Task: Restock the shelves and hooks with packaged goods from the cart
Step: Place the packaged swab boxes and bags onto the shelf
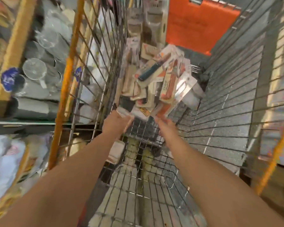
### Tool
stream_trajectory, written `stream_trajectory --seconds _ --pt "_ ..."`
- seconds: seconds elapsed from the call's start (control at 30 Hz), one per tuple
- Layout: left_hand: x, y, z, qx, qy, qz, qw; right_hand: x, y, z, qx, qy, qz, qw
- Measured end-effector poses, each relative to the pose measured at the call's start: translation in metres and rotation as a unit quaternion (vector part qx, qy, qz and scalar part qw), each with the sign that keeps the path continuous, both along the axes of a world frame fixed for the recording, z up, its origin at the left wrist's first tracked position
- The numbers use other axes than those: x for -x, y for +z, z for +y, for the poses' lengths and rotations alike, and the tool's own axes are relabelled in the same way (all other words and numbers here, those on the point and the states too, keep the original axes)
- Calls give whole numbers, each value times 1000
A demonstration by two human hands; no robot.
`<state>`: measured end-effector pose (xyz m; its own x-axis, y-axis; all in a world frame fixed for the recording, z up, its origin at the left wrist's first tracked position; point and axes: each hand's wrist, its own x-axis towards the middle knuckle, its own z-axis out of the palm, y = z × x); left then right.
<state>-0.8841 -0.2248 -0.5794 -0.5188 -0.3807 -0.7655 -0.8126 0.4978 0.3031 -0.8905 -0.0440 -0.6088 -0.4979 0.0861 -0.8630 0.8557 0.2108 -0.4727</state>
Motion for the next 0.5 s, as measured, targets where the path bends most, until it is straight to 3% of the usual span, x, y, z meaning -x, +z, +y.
stream_trajectory --seconds 0.1,0.2,0.33,0.5 --pt "3 -24 -8 43 -33 -44 998 16 -25 -21 17 -44 -7 999" --pt "5 -39 -12 27 -59 -89 994 25 -46 -42 35 -80 -48 995" --pt "6 -48 -15 49 -129 -133 981 29 -64 -51 57 -76 -44 994" --pt "28 -59 -17 -33 -113 -163 980 31 -71 -55 38 -70 -15 997"
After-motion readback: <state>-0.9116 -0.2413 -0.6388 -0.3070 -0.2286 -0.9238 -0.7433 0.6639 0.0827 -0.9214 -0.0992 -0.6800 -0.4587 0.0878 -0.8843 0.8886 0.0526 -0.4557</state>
